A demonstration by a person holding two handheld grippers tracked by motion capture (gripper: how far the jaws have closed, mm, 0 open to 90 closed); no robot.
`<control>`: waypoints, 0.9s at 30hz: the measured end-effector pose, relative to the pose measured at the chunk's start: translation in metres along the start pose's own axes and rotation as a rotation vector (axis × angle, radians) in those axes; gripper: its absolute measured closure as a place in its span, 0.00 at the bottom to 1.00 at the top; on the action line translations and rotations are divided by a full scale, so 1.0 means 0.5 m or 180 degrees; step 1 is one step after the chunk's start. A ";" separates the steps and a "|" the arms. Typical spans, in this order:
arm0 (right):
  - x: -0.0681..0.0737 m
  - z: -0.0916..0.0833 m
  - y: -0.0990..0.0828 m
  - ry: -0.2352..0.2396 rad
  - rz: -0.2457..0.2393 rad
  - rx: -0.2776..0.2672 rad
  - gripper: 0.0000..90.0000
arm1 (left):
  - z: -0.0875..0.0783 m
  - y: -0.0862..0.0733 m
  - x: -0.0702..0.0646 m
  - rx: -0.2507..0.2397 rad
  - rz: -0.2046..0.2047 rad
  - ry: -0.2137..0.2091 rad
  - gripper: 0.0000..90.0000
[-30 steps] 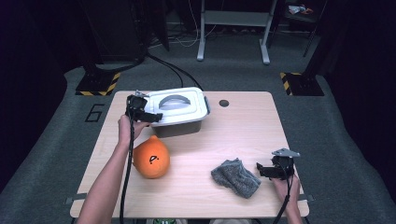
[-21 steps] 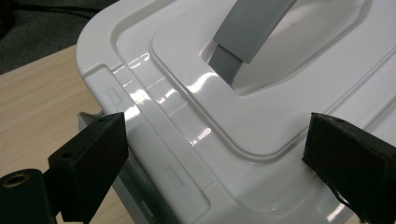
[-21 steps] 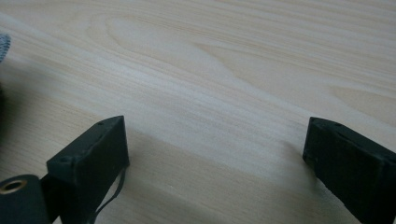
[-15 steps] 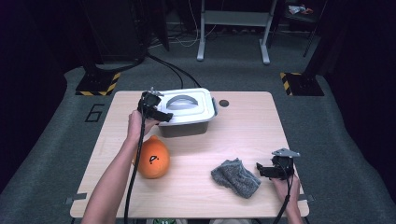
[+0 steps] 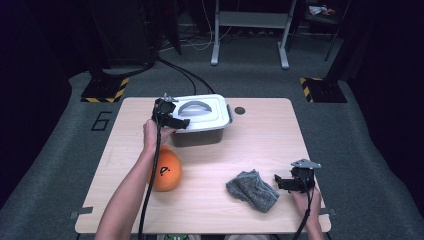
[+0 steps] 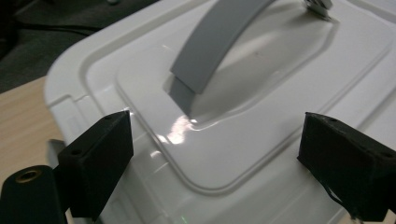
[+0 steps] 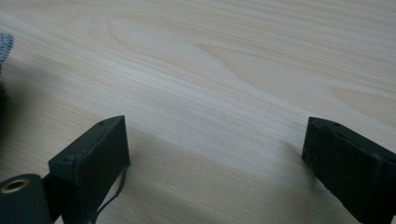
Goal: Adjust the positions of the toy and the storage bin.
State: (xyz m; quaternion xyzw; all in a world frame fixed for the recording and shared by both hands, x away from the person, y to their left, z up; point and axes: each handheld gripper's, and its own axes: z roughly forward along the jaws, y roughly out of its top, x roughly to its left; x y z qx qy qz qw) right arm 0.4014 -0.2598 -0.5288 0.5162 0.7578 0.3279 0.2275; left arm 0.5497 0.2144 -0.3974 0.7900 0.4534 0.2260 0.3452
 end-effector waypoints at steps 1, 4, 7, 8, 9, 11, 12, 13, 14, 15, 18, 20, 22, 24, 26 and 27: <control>-0.001 0.000 0.000 0.0006 0.0000 0.0004 0.07 | -0.002 -0.001 0.005 0.0012 -0.0021 0.0058 0.10; 0.000 0.000 0.000 0.0002 -0.0001 -0.0001 0.07 | -0.008 -0.011 0.029 0.0013 -0.0179 0.0077 0.07; 0.000 0.000 0.000 0.0001 -0.0001 0.0001 0.07 | -0.008 -0.022 0.042 0.0058 -0.0214 0.0046 0.04; 0.000 0.000 0.000 0.0008 0.0000 0.0005 0.07 | -0.008 -0.025 0.044 0.0050 -0.0210 0.0070 0.03; -0.001 0.000 0.000 0.0007 -0.0001 0.0003 0.07 | -0.009 -0.029 0.046 0.0046 -0.0231 0.0024 0.05; 0.000 0.000 0.000 0.0007 -0.0001 0.0003 0.07 | -0.007 -0.034 0.050 -0.0010 -0.0276 -0.0085 0.06; 0.000 0.000 0.000 -0.0001 0.0000 0.0001 0.07 | -0.006 -0.034 0.050 -0.0015 -0.0287 -0.0154 0.07; 0.000 0.000 0.000 -0.0001 0.0001 0.0000 0.07 | -0.005 -0.034 0.049 -0.0006 -0.0275 -0.0192 0.08; 0.000 0.000 0.000 0.0007 0.0000 0.0002 0.07 | -0.005 -0.033 0.048 -0.0003 -0.0258 -0.0168 0.08; 0.000 0.000 0.000 0.0001 0.0001 -0.0001 0.07 | -0.003 -0.032 0.047 -0.0029 -0.0254 -0.0179 0.08; 0.000 0.000 0.000 -0.0001 0.0002 -0.0001 0.07 | -0.002 -0.030 0.043 -0.0026 -0.0218 -0.0191 0.08; 0.000 0.000 0.000 -0.0009 -0.0004 0.0001 0.07 | 0.000 -0.028 0.039 -0.0020 -0.0203 -0.0206 0.08; 0.000 0.000 0.000 -0.0001 0.0002 0.0001 0.07 | 0.001 -0.026 0.035 0.0023 -0.0132 -0.0239 0.08; 0.000 0.000 0.000 -0.0001 0.0002 0.0001 0.07 | 0.005 -0.023 0.027 -0.0004 -0.0142 -0.0260 0.08; 0.000 0.000 0.000 0.0001 0.0000 0.0000 0.07 | 0.007 -0.021 0.022 0.0013 -0.0121 -0.0307 0.08; 0.000 0.000 0.000 0.0002 0.0000 0.0000 0.07 | 0.010 -0.019 0.019 0.0006 -0.0119 -0.0324 0.08</control>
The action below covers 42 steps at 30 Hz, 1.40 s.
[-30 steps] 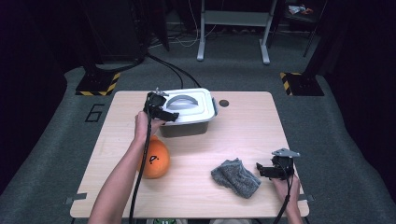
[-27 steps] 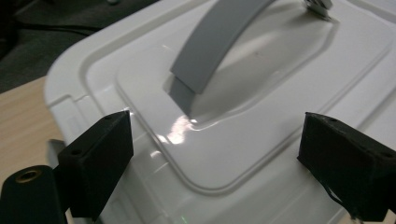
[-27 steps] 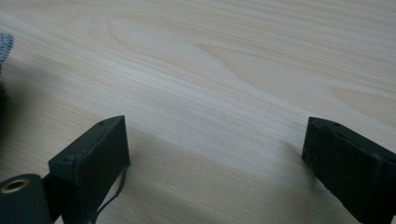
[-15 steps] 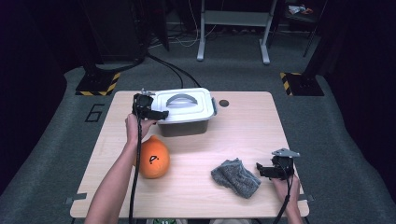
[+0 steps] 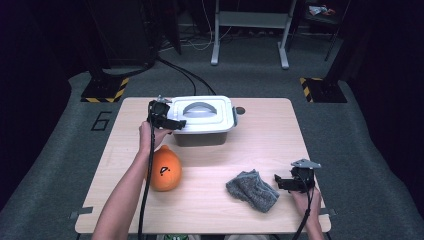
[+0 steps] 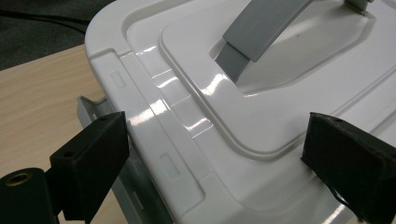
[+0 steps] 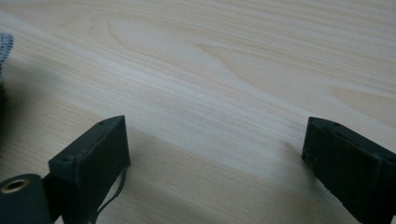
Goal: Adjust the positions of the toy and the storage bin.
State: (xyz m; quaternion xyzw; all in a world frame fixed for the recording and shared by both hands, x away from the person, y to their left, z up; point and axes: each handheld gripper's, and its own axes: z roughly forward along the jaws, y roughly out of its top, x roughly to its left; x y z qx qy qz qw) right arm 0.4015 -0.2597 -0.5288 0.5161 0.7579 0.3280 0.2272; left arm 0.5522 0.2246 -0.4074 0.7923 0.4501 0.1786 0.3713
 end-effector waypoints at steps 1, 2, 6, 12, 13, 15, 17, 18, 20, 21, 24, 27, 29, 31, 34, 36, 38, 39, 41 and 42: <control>0.000 0.000 0.000 -0.0006 0.0001 -0.0012 0.07 | 0.001 0.002 -0.002 0.0018 0.0031 -0.0026 0.08; 0.000 0.000 0.000 -0.0003 0.0001 0.0003 0.07 | 0.004 0.003 -0.007 0.0009 0.0006 -0.0037 0.08; 0.001 0.000 0.000 -0.0008 -0.0003 -0.0004 0.07 | 0.012 0.010 -0.021 0.0031 0.0048 -0.0111 0.08; 0.001 0.000 0.000 -0.0007 0.0002 -0.0002 0.07 | 0.024 0.019 -0.044 0.0058 0.0107 -0.0185 0.08; 0.001 0.000 0.000 -0.0005 0.0001 -0.0002 0.07 | 0.025 0.020 -0.048 0.0063 0.0108 -0.0212 0.08; 0.001 0.000 0.000 -0.0007 0.0000 -0.0002 0.07 | 0.030 0.022 -0.054 0.0067 0.0122 -0.0251 0.08; 0.001 0.000 0.000 -0.0007 0.0004 -0.0001 0.07 | 0.034 0.026 -0.063 0.0075 0.0131 -0.0288 0.08; 0.001 0.000 0.000 -0.0006 0.0003 0.0000 0.07 | 0.035 0.027 -0.067 0.0086 0.0167 -0.0300 0.08; 0.001 0.000 0.000 -0.0005 -0.0003 -0.0001 0.07 | 0.039 0.030 -0.076 0.0084 0.0179 -0.0313 0.08; 0.000 0.000 0.000 -0.0003 -0.0003 0.0001 0.07 | 0.041 0.032 -0.082 0.0093 0.0199 -0.0338 0.08; 0.000 0.000 0.000 -0.0001 -0.0001 0.0000 0.07 | 0.048 0.036 -0.096 0.0082 0.0223 -0.0375 0.08; 0.000 0.000 0.000 0.0000 -0.0008 0.0002 0.07 | 0.052 0.039 -0.107 0.0083 0.0244 -0.0394 0.08; 0.000 0.000 0.000 0.0008 -0.0003 0.0004 0.07 | 0.051 0.040 -0.110 0.0088 0.0252 -0.0387 0.08; 0.000 0.000 0.000 0.0007 -0.0003 0.0002 0.07 | 0.046 0.040 -0.112 -0.0001 0.0247 -0.0336 0.08; 0.000 0.000 0.000 0.0003 -0.0001 0.0000 0.07 | 0.029 0.042 -0.107 -0.0067 0.0193 -0.0298 0.05; 0.000 0.000 0.000 0.0004 -0.0007 0.0002 0.07 | 0.009 0.039 -0.098 -0.0107 0.0212 -0.0251 0.03; 0.000 0.000 0.000 0.0005 -0.0001 -0.0001 0.07 | -0.007 0.033 -0.090 -0.0162 0.0190 -0.0236 0.03; 0.000 0.000 0.000 0.0009 -0.0001 0.0003 0.07 | -0.018 0.030 -0.083 -0.0154 0.0199 -0.0197 0.02; 0.000 0.000 0.000 0.0007 0.0000 0.0003 0.07 | -0.038 0.018 -0.068 -0.0205 0.0186 -0.0129 0.01; 0.000 0.000 0.000 0.0008 -0.0003 0.0001 0.07 | -0.048 0.011 -0.059 -0.0202 0.0149 -0.0108 0.00</control>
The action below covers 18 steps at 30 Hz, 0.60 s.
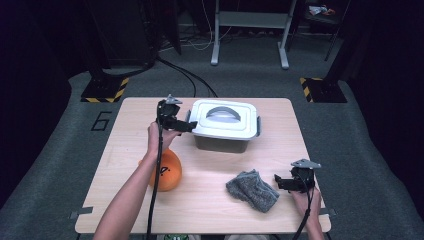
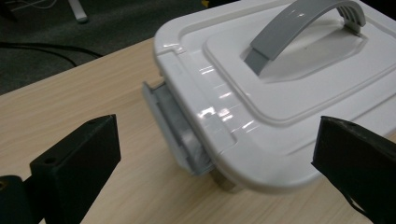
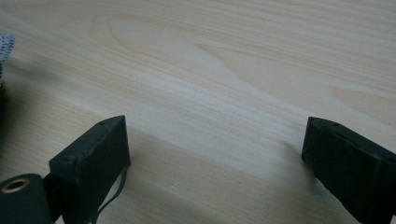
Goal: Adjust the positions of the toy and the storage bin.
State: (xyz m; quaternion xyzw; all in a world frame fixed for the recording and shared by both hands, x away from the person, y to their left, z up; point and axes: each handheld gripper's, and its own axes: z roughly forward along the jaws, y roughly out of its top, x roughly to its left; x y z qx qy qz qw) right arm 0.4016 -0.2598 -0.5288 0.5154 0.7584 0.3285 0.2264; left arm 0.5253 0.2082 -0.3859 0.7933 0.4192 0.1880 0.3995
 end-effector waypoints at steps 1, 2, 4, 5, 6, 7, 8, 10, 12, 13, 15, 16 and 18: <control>0.000 0.000 0.000 0.0003 0.0001 0.0005 0.07 | -0.009 -0.008 0.009 -0.0072 -0.0053 0.0019 0.00; 0.000 0.000 0.000 -0.0007 -0.0004 0.0002 0.07 | -0.021 -0.015 0.020 -0.0044 -0.0029 0.0064 0.00; 0.000 0.000 0.000 0.0002 0.0001 0.0003 0.07 | -0.043 -0.033 0.042 -0.0048 -0.0085 0.0117 0.00; 0.000 0.000 0.000 0.0000 0.0002 0.0009 0.07 | -0.053 -0.046 0.055 -0.0080 -0.0139 0.0183 0.00; 0.000 0.000 0.000 -0.0004 0.0003 0.0002 0.07 | -0.061 -0.054 0.064 -0.0069 -0.0152 0.0220 0.00; 0.000 0.000 0.000 -0.0003 0.0000 0.0004 0.07 | -0.069 -0.066 0.074 -0.0114 -0.0196 0.0290 0.00; 0.000 0.000 0.000 -0.0003 0.0001 0.0004 0.07 | -0.078 -0.077 0.085 -0.0127 -0.0229 0.0337 0.00; 0.000 0.000 0.000 -0.0003 0.0001 0.0004 0.07 | -0.095 -0.102 0.110 -0.0140 -0.0349 0.0432 0.00; 0.000 0.000 0.000 -0.0012 -0.0004 0.0005 0.07 | -0.105 -0.125 0.130 -0.0115 -0.0412 0.0536 0.00; 0.000 0.000 0.000 -0.0011 -0.0004 0.0005 0.07 | -0.107 -0.134 0.137 -0.0112 -0.0451 0.0578 0.00; 0.000 0.000 0.000 -0.0010 -0.0002 0.0010 0.07 | -0.113 -0.160 0.161 -0.0083 -0.0585 0.0582 0.00; 0.001 0.000 0.000 -0.0013 0.0004 0.0000 0.07 | -0.114 -0.170 0.166 -0.0063 -0.0589 0.0633 0.00; 0.001 0.000 0.000 -0.0014 0.0000 0.0004 0.07 | -0.110 -0.196 0.181 -0.0016 -0.0616 0.0713 0.00</control>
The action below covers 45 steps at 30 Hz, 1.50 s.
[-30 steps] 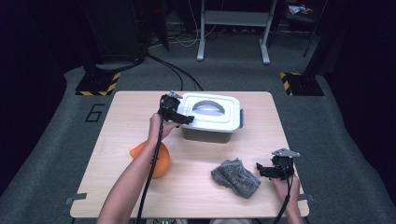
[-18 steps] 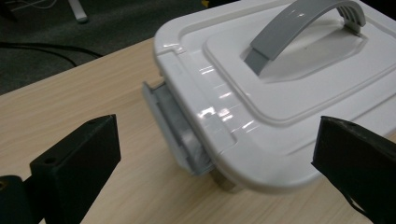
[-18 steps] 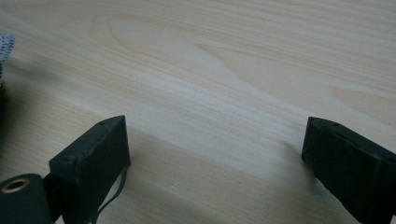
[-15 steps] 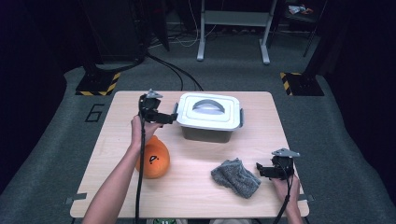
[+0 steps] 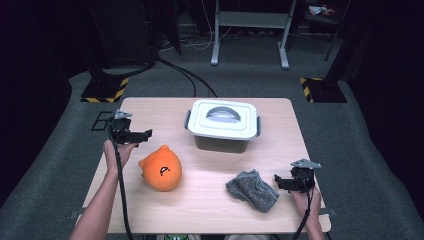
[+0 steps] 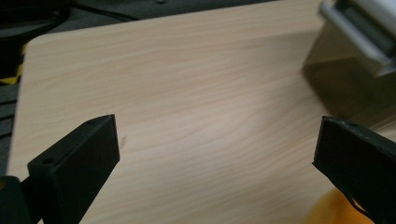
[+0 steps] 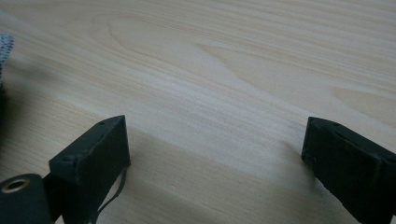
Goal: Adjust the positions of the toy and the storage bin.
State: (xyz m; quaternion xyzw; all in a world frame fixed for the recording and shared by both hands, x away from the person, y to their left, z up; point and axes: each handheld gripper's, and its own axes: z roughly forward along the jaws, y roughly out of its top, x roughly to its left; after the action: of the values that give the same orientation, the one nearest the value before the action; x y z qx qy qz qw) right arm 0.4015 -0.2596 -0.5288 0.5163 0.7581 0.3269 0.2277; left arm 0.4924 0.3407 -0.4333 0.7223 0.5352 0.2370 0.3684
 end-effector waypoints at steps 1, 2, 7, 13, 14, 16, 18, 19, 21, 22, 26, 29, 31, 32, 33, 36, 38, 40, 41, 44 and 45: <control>0.001 0.000 0.000 0.0001 0.0007 -0.0003 0.07 | 0.003 -0.012 0.009 0.0046 -0.0035 0.0012 0.00; 0.001 0.000 0.000 0.0000 0.0004 -0.0004 0.07 | 0.008 -0.023 0.017 0.0070 -0.0053 0.0042 0.00; 0.000 0.000 0.000 0.0009 0.0001 0.0002 0.07 | 0.030 -0.075 0.043 0.0234 -0.0060 0.0141 0.00; 0.000 -0.001 0.000 0.0021 0.0001 0.0001 0.08 | 0.062 -0.131 0.056 0.0389 -0.0089 0.0099 0.00; -0.001 -0.001 0.000 0.0028 -0.0002 -0.0001 0.08 | 0.067 -0.139 0.057 0.0416 -0.0078 0.0102 0.00; 0.000 -0.001 0.000 0.0026 0.0001 -0.0001 0.08 | 0.076 -0.151 0.060 0.0472 -0.0091 0.0095 0.00; 0.001 0.000 0.000 0.0024 0.0024 -0.0011 0.08 | 0.085 -0.165 0.055 0.0533 0.0057 0.0193 0.00; 0.000 -0.001 0.000 0.0025 0.0021 -0.0008 0.08 | 0.082 -0.171 0.058 0.0452 0.0122 0.0189 0.00; 0.000 -0.001 0.001 0.0033 0.0029 0.0022 0.08 | 0.082 -0.179 0.057 0.0331 0.0061 0.0199 0.00; 0.000 -0.002 0.002 0.0040 0.0055 0.0034 0.09 | 0.081 -0.182 0.057 0.0292 0.0052 0.0197 0.00; -0.008 -0.002 0.007 0.0128 0.0109 0.0032 0.10 | 0.081 -0.182 0.057 0.0288 0.0048 0.0202 0.00; -0.011 -0.011 0.026 0.0221 0.0165 0.0002 0.13 | 0.080 -0.182 0.056 0.0300 0.0048 0.0191 0.00; -0.012 -0.019 0.044 0.0208 0.0119 -0.0070 0.15 | 0.080 -0.184 0.055 0.0277 0.0051 0.0199 0.00; -0.014 -0.024 0.056 0.0298 0.0188 -0.0111 0.15 | 0.078 -0.184 0.054 0.0299 0.0051 0.0200 0.00; -0.015 -0.028 0.070 0.0349 0.0202 -0.0131 0.15 | 0.076 -0.184 0.052 0.0320 0.0049 0.0210 0.00; -0.012 -0.039 0.118 0.0371 0.0132 -0.0229 0.15 | 0.076 -0.184 0.052 0.0319 0.0044 0.0210 0.00; -0.008 -0.039 0.143 0.0359 0.0072 -0.0247 0.15 | 0.076 -0.184 0.052 0.0320 0.0046 0.0207 0.00; -0.006 -0.037 0.169 0.0419 0.0027 -0.0266 0.15 | 0.076 -0.184 0.052 0.0320 0.0044 0.0202 0.00; -0.003 -0.035 0.181 0.0438 0.0061 -0.0276 0.16 | 0.078 -0.185 0.051 0.0288 0.0036 0.0212 0.00; -0.002 -0.025 0.218 0.0505 0.0066 -0.0294 0.18 | 0.077 -0.185 0.050 0.0289 0.0037 0.0212 0.00; -0.002 -0.024 0.225 0.0495 0.0081 -0.0312 0.19 | 0.078 -0.185 0.050 0.0289 0.0034 0.0212 0.00</control>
State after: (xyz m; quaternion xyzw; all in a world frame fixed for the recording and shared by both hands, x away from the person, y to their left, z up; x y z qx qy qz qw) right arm 0.4651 -0.2350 -0.4384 0.4871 0.7500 0.4056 0.1890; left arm 0.4736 0.3682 -0.5312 0.7328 0.5535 0.2383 0.3161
